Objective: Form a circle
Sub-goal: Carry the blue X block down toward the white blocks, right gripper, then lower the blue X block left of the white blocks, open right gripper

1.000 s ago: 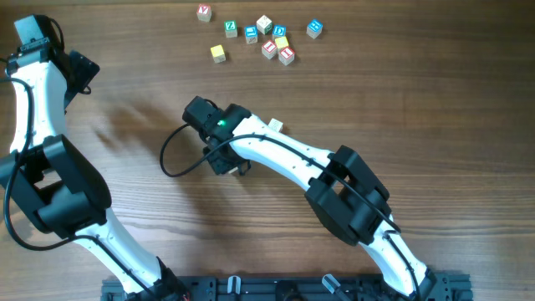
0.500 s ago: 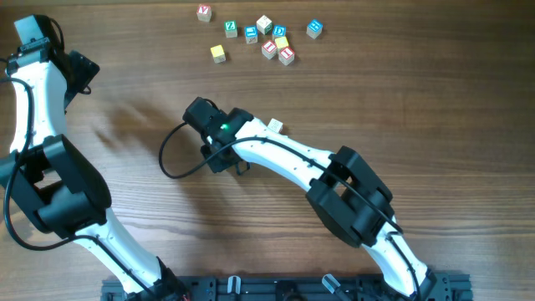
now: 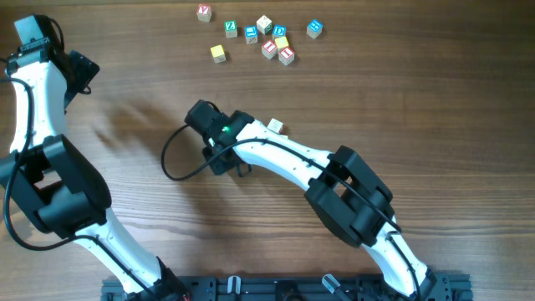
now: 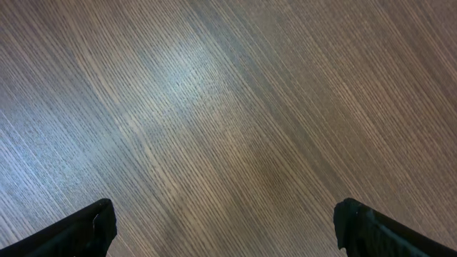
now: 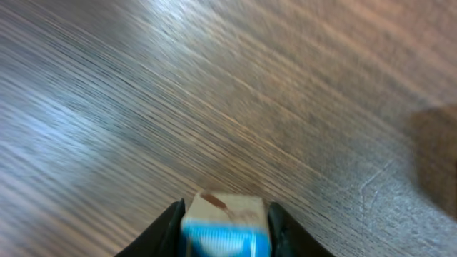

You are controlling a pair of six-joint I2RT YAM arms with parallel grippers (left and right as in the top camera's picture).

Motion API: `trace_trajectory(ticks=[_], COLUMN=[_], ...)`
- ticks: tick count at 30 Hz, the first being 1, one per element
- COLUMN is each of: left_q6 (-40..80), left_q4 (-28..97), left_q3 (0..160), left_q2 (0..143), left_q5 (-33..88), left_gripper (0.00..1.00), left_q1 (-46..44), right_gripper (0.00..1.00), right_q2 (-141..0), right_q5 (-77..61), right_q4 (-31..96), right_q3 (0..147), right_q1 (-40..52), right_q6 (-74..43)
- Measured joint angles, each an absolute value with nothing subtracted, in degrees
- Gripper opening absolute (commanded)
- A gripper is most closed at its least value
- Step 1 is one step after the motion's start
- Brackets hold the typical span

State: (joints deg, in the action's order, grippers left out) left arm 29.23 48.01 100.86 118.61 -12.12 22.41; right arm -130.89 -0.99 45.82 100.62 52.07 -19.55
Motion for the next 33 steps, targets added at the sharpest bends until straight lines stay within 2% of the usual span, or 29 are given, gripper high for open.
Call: trace_trajectory(ticks=[6, 15, 22, 30, 32, 33], left_q6=[29.2, 29.2, 29.2, 29.2, 29.2, 29.2], left_q4=[48.0, 48.0, 48.0, 48.0, 48.0, 48.0], left_q3=[100.9, 100.9, 100.9, 100.9, 100.9, 100.9], left_q2=[118.6, 118.6, 118.6, 118.6, 118.6, 118.6], left_q5=[-12.1, -12.1, -12.1, -12.1, -12.1, -12.1], left_gripper=[1.0, 1.0, 1.0, 1.0, 1.0, 1.0], left_q1=[22.4, 22.4, 22.4, 22.4, 22.4, 22.4], right_gripper=[0.53, 0.67, 0.87, 0.89, 0.94, 1.0], right_q2=[-131.0, -131.0, -130.0, -122.6, -122.4, -122.4], right_q5=[-0.8, -0.8, -0.8, -0.8, -0.8, -0.8], right_q4=[45.7, 45.6, 46.5, 46.4, 46.4, 46.4], right_q3=[100.6, 100.7, 101.0, 101.0, 101.1, 101.1], right_q1=[52.1, 52.1, 52.1, 50.4, 49.2, 48.8], right_q6=[-19.5, -19.4, -19.5, -19.5, -19.5, -19.4])
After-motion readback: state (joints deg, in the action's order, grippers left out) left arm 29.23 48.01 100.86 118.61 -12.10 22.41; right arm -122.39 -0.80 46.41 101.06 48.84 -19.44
